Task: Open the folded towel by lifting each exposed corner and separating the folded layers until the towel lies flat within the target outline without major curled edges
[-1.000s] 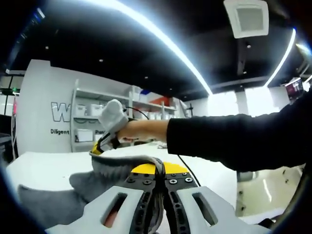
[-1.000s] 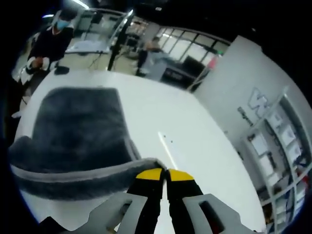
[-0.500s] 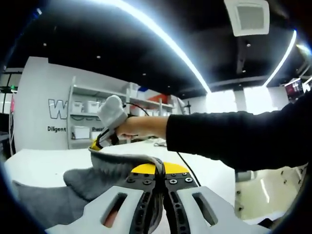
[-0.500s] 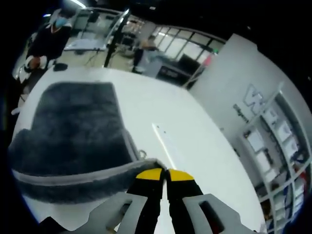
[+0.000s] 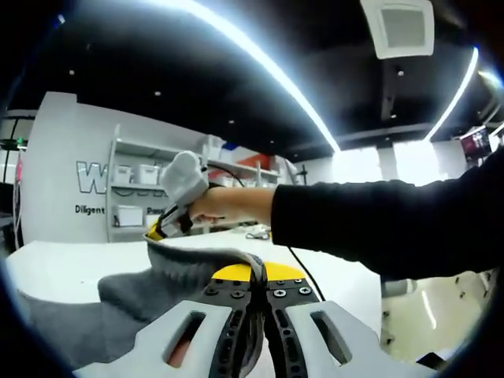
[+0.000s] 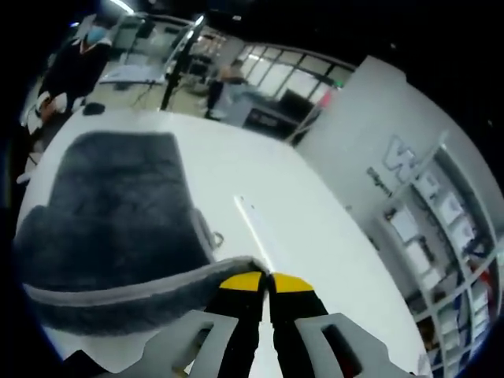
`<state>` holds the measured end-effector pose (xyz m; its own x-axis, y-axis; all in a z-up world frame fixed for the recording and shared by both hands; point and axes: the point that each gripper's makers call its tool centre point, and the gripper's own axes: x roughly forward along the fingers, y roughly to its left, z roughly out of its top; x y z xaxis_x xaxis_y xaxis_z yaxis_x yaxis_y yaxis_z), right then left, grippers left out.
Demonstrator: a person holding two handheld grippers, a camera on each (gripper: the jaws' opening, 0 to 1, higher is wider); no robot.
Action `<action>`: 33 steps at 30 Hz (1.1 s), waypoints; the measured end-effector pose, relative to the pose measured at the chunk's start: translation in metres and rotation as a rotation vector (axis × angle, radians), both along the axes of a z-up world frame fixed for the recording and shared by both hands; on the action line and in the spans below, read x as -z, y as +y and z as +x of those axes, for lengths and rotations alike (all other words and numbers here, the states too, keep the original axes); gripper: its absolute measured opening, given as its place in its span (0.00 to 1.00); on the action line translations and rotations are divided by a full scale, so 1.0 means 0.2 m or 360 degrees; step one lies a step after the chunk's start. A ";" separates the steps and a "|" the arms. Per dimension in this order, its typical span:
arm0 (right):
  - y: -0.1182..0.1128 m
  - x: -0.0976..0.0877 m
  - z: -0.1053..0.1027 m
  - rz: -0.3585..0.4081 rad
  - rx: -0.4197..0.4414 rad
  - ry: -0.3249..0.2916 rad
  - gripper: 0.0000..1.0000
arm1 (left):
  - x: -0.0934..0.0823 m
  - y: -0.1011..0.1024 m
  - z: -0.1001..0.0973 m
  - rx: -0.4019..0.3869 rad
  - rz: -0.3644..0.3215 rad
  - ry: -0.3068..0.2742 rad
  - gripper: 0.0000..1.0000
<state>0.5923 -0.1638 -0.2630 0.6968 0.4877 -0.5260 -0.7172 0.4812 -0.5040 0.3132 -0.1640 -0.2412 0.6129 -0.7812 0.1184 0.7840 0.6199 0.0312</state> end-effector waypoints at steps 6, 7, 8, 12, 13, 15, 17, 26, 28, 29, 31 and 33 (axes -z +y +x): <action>-0.10 0.00 0.00 0.0000 0.0041 -0.0016 0.00 | 0.01 -0.06 0.00 0.0027 0.0007 -0.0001 0.02; -0.11 0.00 0.00 0.0002 0.0047 -0.0016 0.00 | 0.01 -0.07 0.00 0.0035 0.0007 0.0003 0.02; -0.13 0.01 0.00 0.0005 0.0052 -0.0018 0.00 | 0.01 -0.06 -0.01 0.0041 0.0007 0.0005 0.02; -0.17 0.03 0.00 0.0005 0.0063 -0.0019 0.00 | 0.00 -0.05 -0.02 0.0059 0.0013 0.0010 0.02; -0.18 0.03 0.00 0.0005 0.0064 -0.0020 0.00 | 0.00 -0.06 -0.02 0.0063 0.0012 0.0012 0.02; -0.19 0.04 0.00 0.0010 0.0064 -0.0016 0.00 | 0.00 -0.06 -0.03 0.0074 0.0009 0.0018 0.02; -0.21 0.05 0.00 0.0007 0.0069 -0.0013 0.00 | -0.01 -0.06 -0.03 0.0081 0.0009 0.0011 0.02; -0.33 0.07 0.00 0.0012 0.0108 -0.0008 0.00 | -0.02 -0.33 0.03 0.0121 0.0001 0.0033 0.02; -0.36 0.08 0.01 0.0008 0.0122 -0.0008 0.00 | -0.02 -0.34 0.04 0.0125 -0.0017 0.0038 0.02; -0.37 0.08 0.01 0.0006 0.0126 -0.0009 0.00 | -0.02 -0.36 0.05 0.0131 -0.0031 0.0051 0.02; -0.39 0.09 0.02 0.0011 0.0134 -0.0013 0.00 | -0.01 -0.44 0.06 0.0140 -0.0031 0.0069 0.02; -0.41 0.09 0.02 0.0013 0.0143 -0.0015 0.00 | 0.00 -0.48 0.07 0.0152 -0.0030 0.0084 0.02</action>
<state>0.5964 -0.2467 -0.2817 0.7429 0.4271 -0.5154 -0.6661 0.5474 -0.5066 0.3267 -0.2592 -0.2405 0.5417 -0.8342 0.1031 0.8398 0.5424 -0.0228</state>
